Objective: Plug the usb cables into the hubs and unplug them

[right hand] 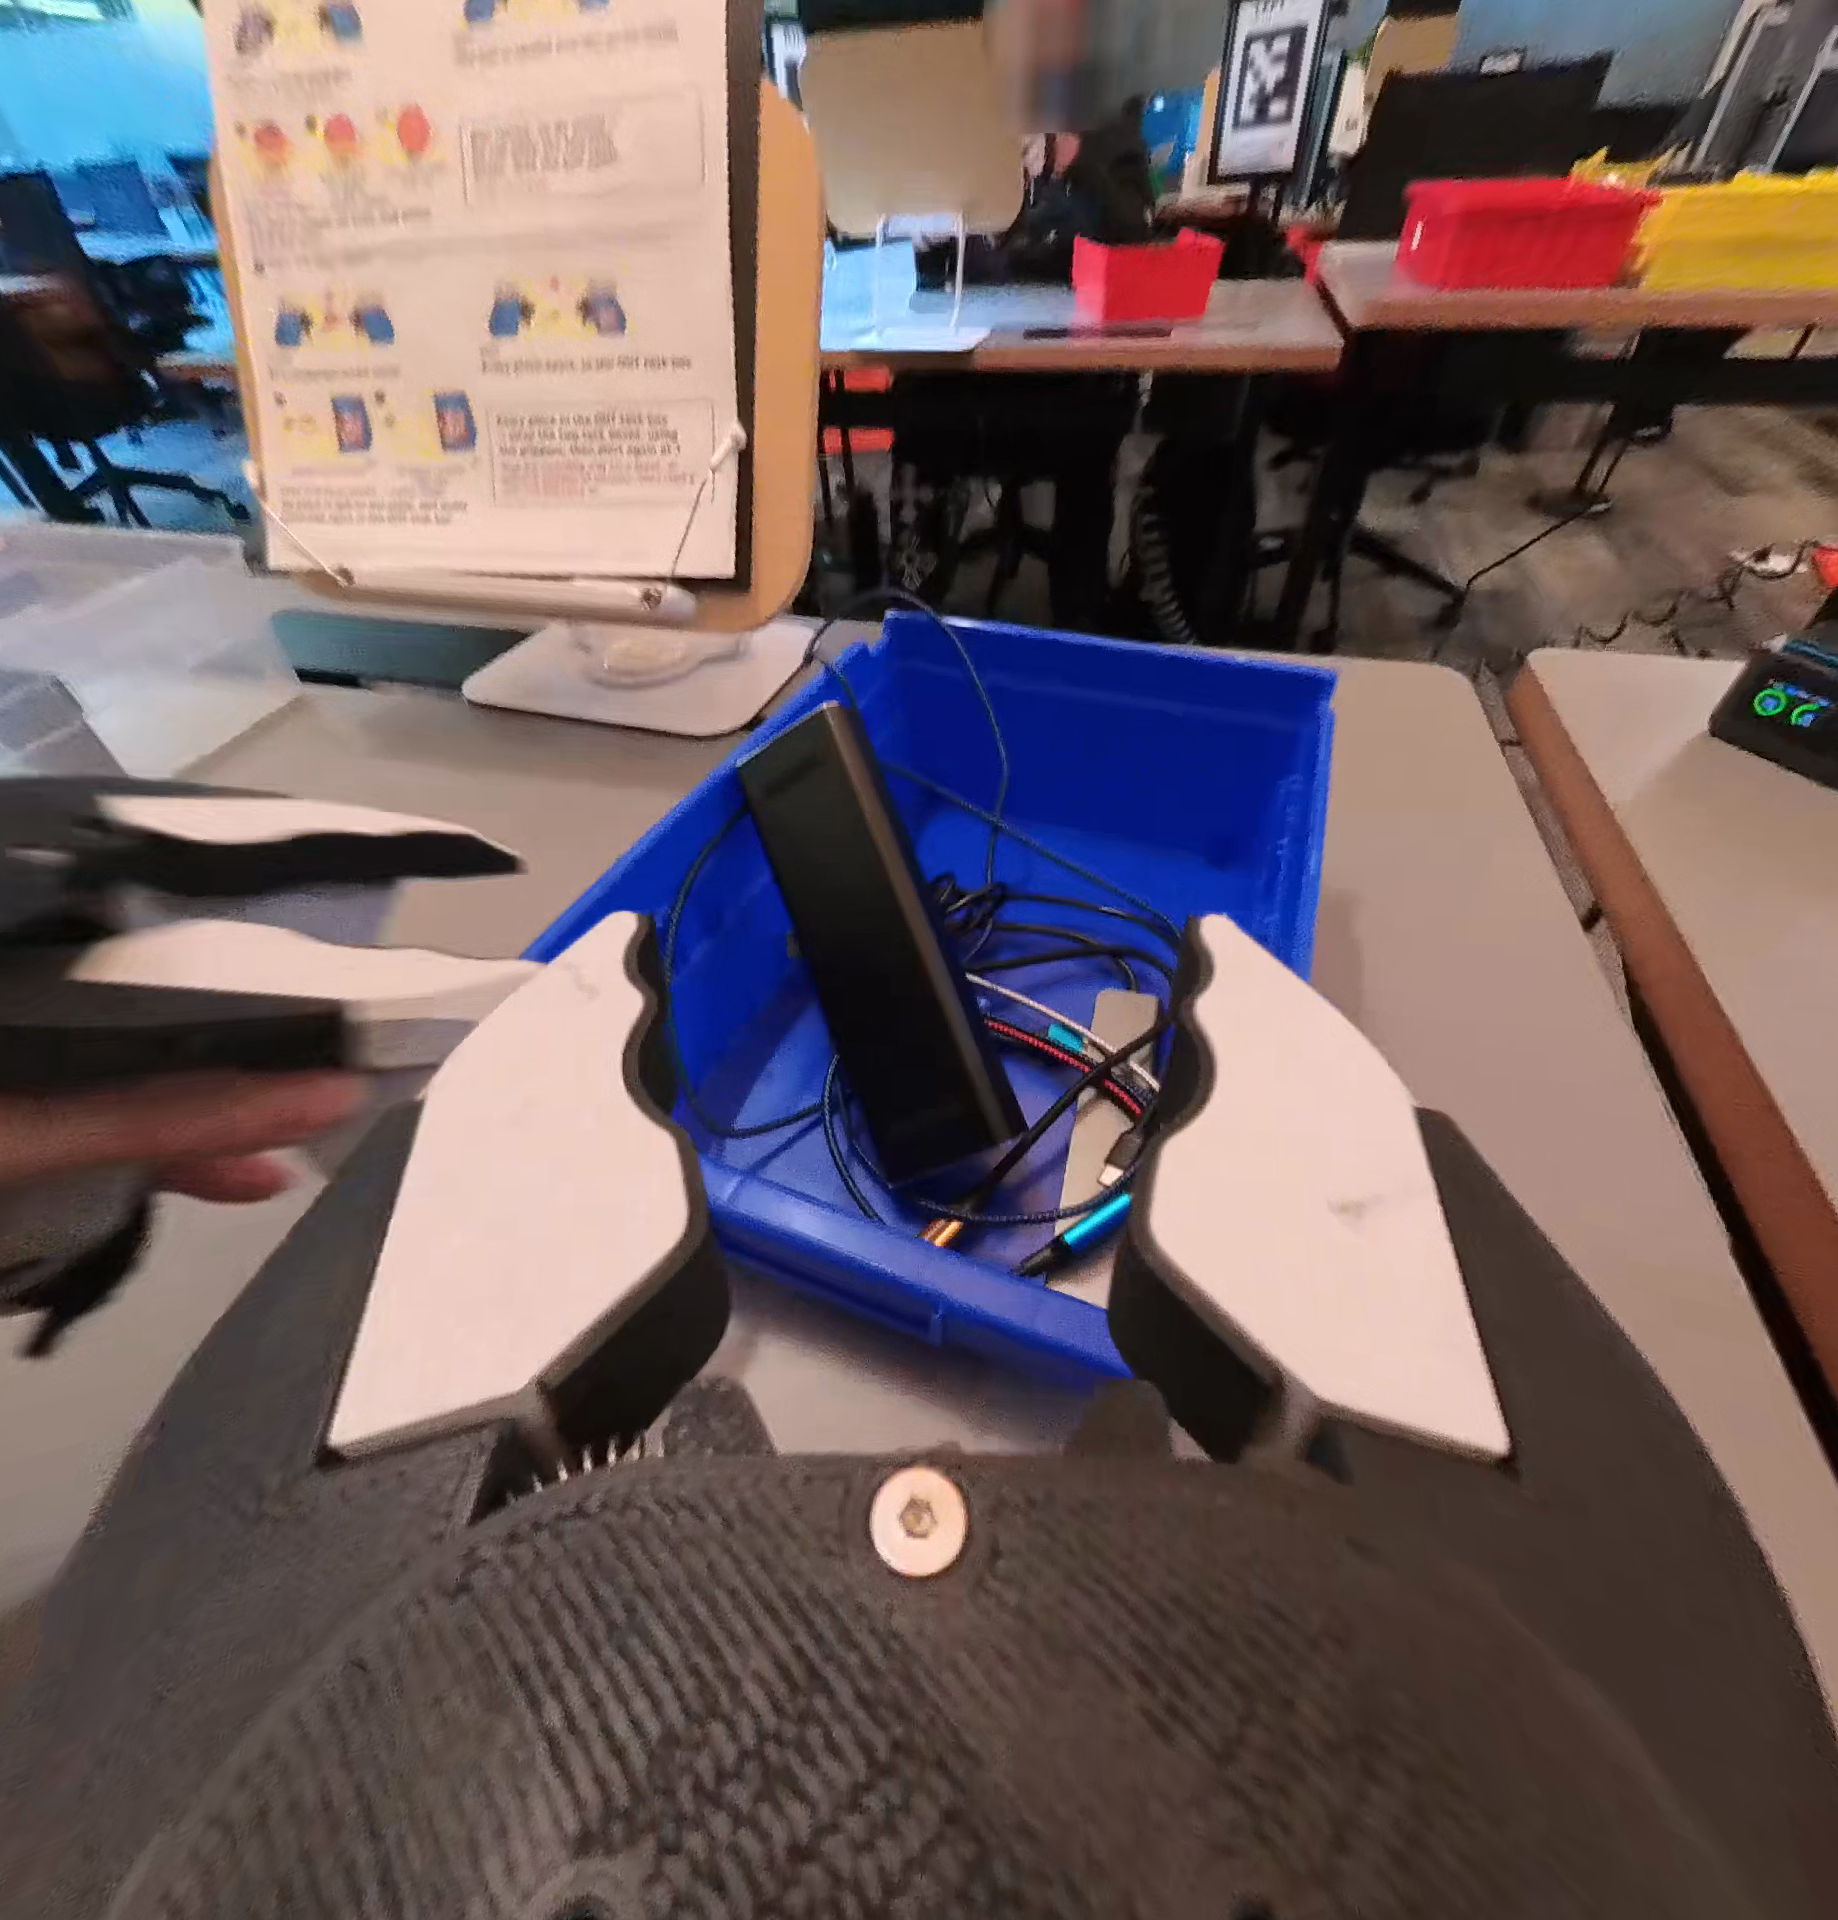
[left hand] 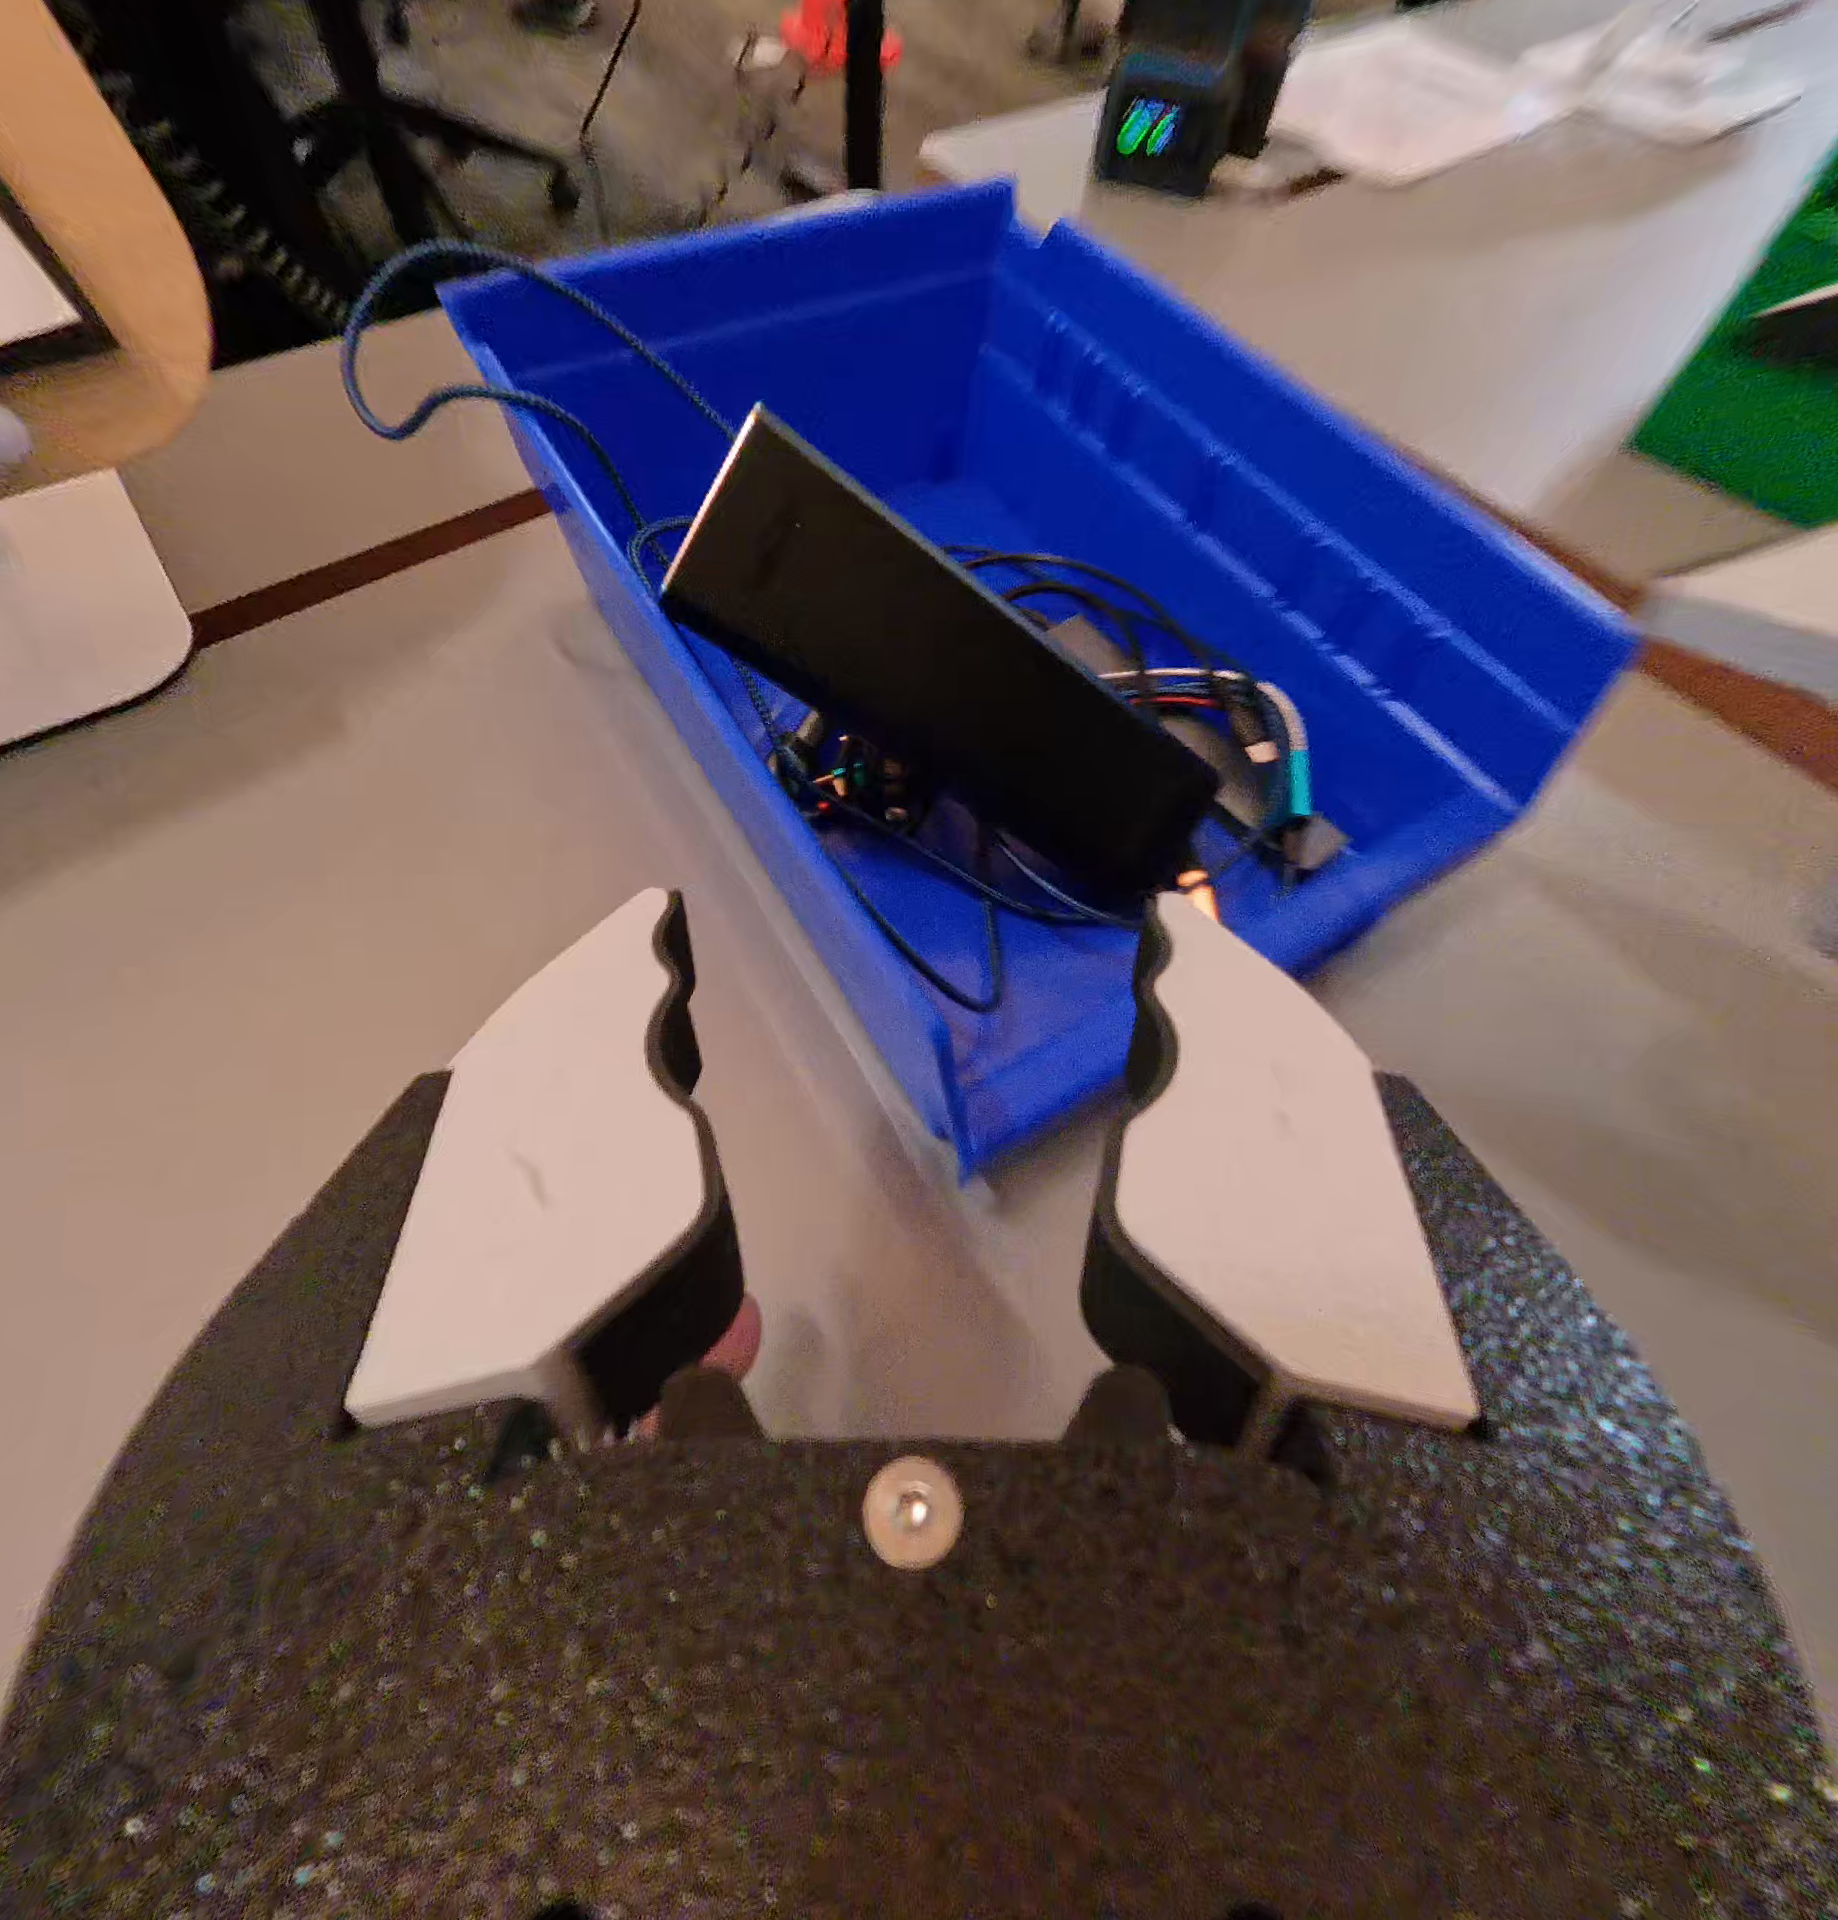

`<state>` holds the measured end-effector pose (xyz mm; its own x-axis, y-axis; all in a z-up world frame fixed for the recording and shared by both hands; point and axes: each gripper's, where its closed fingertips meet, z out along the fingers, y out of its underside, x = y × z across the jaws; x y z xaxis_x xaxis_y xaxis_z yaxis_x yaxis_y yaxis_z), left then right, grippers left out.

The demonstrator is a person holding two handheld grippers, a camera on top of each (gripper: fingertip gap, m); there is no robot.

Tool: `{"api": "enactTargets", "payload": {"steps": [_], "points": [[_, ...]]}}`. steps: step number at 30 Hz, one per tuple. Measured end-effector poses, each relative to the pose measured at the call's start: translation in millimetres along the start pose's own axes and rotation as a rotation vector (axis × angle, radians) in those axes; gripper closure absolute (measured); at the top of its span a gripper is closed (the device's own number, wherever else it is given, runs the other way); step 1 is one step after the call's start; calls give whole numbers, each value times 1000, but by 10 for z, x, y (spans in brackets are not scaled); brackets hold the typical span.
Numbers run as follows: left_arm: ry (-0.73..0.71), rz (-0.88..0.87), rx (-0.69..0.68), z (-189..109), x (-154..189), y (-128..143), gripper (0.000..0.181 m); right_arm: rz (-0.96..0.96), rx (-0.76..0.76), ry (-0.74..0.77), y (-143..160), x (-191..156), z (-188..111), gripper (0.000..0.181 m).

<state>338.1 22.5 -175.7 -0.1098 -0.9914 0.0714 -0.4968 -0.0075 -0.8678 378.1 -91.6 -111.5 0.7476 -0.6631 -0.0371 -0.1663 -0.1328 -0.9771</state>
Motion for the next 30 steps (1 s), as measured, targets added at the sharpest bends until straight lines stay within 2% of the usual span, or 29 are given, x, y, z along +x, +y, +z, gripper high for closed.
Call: {"api": "enactTargets", "payload": {"steps": [2,3,5,6,9,11,15,18,21,25,28,30], "points": [[-72,-6,-79,296,-71,52,103,15,14,-12,-36,-9,-37,88],[-98,-10,-111,403,-119,90,110,19,12,-12,-37,-8,-45,88],[-129,29,-128,544,-228,151,150,10,19,-36,-46,-47,-47,91],[-120,33,-113,575,-258,161,154,11,25,-45,-61,-69,-51,92],[-186,82,-87,454,-506,184,171,15,62,-93,-173,-194,-97,95],[-158,88,-76,262,-634,275,172,4,90,-135,-273,-325,-156,96],[-118,71,-82,-462,-924,661,173,-57,124,-192,-414,-612,-242,98],[-118,50,-111,-1229,-1179,1068,173,-94,99,-240,-369,-884,-177,96],[-134,3,-139,-2060,-1388,1520,174,-76,29,-332,-201,-1329,10,90],[-208,-91,-163,-3066,-1594,2064,174,-42,-40,-558,-109,-2293,408,80],[-312,-190,-178,-3678,-1751,2397,174,30,-29,-606,-279,-2952,956,81],[-382,-244,-184,-4020,-1871,2575,175,71,-119,-638,-235,-3440,1393,78]]}}
